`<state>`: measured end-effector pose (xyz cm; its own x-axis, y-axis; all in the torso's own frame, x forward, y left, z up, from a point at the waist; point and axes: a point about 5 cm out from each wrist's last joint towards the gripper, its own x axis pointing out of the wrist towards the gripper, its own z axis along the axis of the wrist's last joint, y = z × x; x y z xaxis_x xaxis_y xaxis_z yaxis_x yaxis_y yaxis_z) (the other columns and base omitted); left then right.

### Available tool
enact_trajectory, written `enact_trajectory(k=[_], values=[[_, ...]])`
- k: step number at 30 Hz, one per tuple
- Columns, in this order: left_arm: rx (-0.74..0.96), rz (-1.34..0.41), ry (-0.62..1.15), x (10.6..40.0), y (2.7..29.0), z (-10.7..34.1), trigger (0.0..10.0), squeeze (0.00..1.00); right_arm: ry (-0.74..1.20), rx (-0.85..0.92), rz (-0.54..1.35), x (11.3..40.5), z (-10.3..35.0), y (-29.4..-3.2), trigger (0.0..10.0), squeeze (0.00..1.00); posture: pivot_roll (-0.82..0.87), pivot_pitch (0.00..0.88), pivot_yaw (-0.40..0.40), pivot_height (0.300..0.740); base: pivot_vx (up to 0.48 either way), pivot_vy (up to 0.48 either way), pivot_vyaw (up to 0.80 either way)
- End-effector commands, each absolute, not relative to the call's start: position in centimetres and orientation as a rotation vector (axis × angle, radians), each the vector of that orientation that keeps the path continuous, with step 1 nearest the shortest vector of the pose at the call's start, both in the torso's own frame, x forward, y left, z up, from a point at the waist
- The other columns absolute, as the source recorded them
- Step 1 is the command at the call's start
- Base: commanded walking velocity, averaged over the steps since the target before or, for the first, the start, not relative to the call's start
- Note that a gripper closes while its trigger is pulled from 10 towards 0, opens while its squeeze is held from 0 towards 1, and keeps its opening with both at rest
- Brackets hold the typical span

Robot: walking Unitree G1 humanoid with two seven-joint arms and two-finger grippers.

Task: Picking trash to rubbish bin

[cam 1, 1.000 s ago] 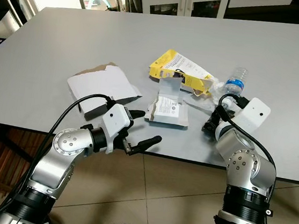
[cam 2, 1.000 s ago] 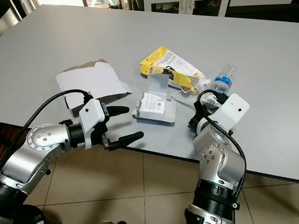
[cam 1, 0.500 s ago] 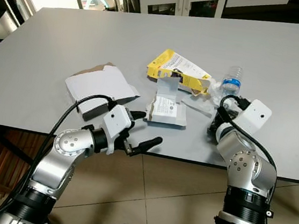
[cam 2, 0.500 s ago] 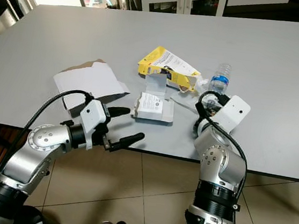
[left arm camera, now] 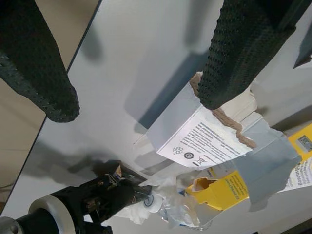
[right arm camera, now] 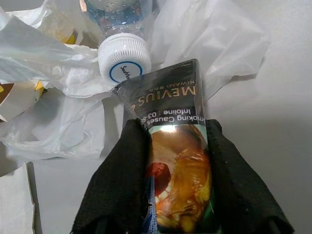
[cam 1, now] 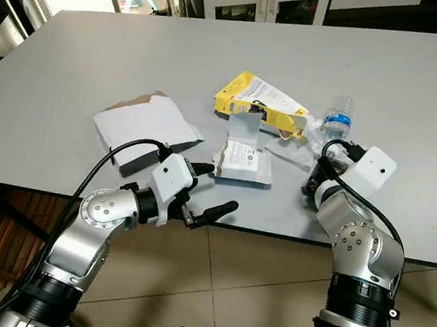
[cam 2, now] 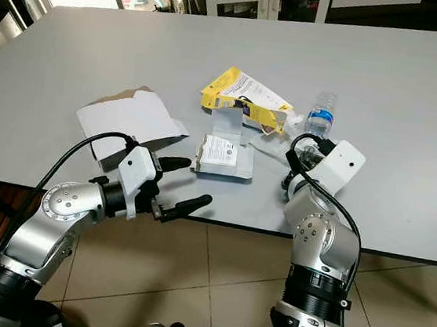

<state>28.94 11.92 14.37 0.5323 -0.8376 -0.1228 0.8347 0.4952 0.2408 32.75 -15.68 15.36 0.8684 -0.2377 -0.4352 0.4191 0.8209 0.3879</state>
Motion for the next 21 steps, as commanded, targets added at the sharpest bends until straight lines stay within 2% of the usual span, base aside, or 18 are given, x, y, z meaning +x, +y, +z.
enact_trajectory(k=[1,21], values=[[0.296,-1.026,0.0,28.7,12.1,14.3,10.0,0.0,0.525,0.532,-0.333,32.1,12.5,-14.0,0.0,0.0,-0.03,0.143,0.134,0.74,0.0,0.0,0.0],[0.294,-1.025,0.002,28.8,11.9,14.2,10.0,0.0,0.392,0.469,-0.224,32.7,15.5,-13.1,0.0,0.0,-0.04,0.14,0.127,0.74,0.0,0.0,0.0]])
